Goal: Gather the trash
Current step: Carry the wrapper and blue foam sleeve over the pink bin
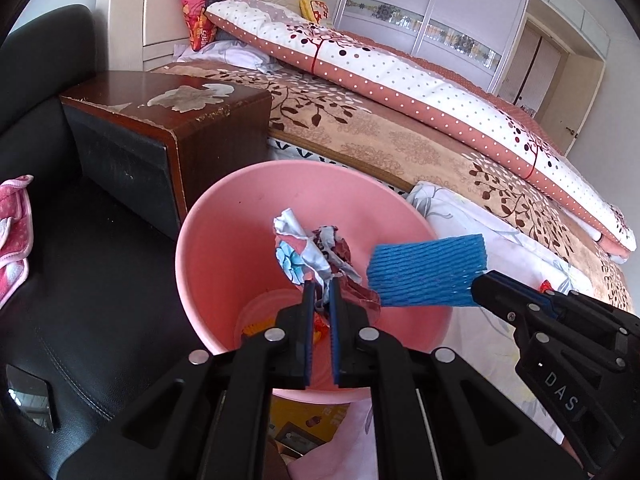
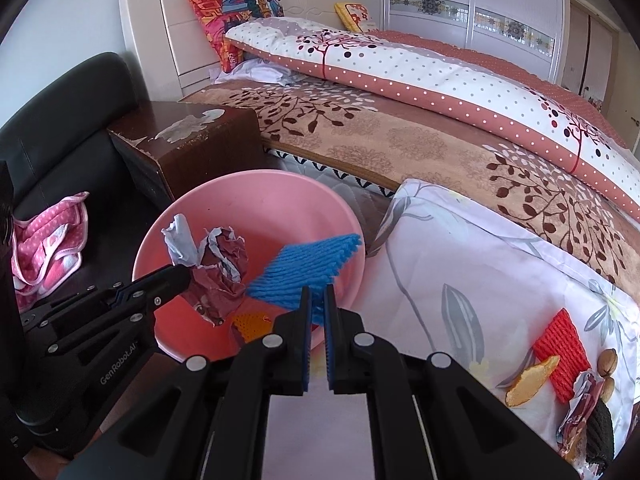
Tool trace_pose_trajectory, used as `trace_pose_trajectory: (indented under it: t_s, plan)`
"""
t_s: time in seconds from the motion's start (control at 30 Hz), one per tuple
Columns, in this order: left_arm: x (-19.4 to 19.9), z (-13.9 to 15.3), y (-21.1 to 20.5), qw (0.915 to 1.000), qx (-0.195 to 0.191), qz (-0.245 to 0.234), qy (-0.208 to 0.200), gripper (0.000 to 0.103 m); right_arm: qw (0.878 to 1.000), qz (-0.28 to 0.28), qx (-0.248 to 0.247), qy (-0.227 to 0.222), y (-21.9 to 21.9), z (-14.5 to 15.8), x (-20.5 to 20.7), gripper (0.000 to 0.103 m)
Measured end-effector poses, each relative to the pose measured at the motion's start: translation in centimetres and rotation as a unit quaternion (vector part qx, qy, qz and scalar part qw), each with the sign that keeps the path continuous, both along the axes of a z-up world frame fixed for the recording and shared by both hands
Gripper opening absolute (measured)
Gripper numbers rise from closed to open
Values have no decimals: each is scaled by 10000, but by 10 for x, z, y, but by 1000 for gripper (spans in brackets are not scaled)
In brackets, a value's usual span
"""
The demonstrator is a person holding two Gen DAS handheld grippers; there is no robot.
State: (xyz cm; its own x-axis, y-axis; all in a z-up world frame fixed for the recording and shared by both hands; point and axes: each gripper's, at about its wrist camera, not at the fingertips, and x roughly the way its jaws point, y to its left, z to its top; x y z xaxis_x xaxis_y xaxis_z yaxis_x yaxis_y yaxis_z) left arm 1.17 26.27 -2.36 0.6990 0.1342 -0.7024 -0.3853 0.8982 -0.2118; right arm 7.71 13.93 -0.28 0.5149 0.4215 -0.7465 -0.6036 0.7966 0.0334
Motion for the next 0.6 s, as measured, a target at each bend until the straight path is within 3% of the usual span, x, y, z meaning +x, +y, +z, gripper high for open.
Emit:
trace_pose_trajectory:
  t_s: [0.6]
  plan:
    - [1,-11,7,9998,-64,105,176,6,9999,128,-58,84,13,-9,-1,5]
